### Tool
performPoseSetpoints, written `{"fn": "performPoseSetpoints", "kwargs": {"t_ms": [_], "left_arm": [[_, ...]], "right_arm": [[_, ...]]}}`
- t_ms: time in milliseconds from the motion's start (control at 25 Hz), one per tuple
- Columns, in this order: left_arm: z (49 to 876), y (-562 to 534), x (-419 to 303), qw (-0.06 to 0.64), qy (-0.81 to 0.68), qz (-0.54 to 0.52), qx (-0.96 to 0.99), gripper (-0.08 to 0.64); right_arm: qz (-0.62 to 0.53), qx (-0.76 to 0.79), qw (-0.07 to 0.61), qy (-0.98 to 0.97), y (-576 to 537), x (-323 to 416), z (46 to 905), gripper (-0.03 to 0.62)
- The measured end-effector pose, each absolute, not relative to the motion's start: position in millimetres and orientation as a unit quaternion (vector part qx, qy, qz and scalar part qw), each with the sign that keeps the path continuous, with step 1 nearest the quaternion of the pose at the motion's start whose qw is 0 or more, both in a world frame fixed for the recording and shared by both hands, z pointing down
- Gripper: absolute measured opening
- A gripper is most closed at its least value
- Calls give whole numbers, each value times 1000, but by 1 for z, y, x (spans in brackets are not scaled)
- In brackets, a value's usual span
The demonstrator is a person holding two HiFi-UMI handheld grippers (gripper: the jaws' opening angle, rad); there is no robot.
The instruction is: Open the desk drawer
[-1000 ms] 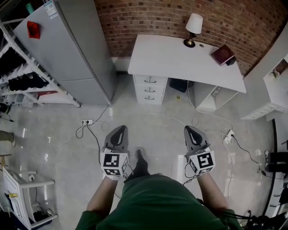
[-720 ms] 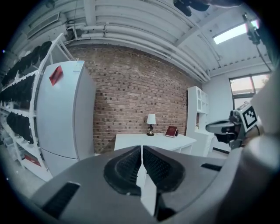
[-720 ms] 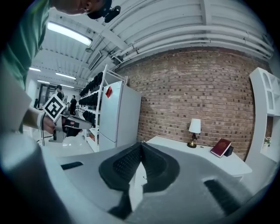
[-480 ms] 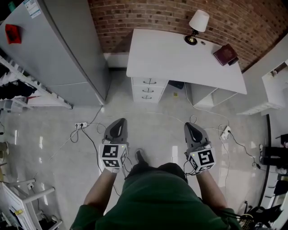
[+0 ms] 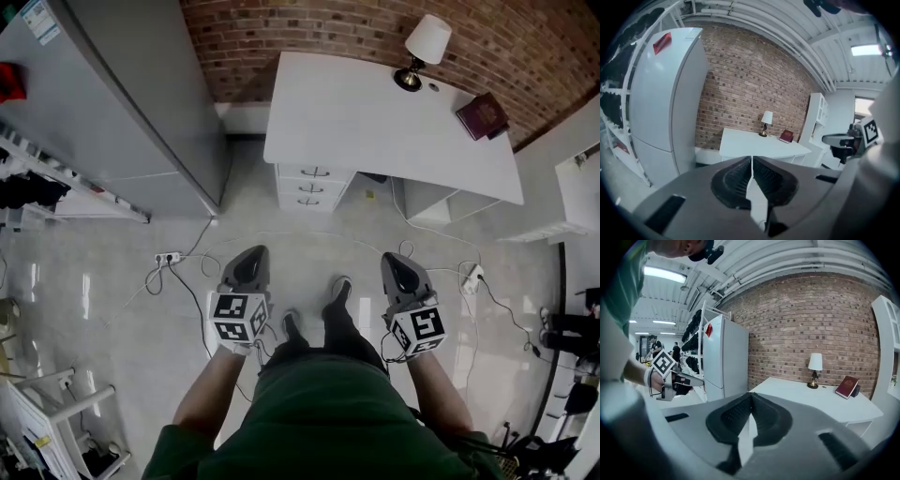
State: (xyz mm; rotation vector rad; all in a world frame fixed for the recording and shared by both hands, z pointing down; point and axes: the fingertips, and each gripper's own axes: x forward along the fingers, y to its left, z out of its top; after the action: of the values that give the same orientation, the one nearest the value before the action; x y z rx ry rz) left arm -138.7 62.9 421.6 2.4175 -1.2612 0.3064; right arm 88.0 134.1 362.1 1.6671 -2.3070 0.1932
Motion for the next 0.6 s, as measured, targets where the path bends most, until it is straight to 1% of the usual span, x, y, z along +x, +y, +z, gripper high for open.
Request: {"fn": "performPoseSetpoints", "kwargs": {"t_ms": [160,320,600], "left_arm": [[432,34,-125,269,-455,70,846,11],[445,7,-96,310,-455,44,834,11],[489,-46,-46,325,-472,50,818,11]], "right_arm": [[74,553,133,-819,98,92,372,2],[80,528,126,-836,59,109,376,2],[84,496,128,-855,-8,156,393,2]]}}
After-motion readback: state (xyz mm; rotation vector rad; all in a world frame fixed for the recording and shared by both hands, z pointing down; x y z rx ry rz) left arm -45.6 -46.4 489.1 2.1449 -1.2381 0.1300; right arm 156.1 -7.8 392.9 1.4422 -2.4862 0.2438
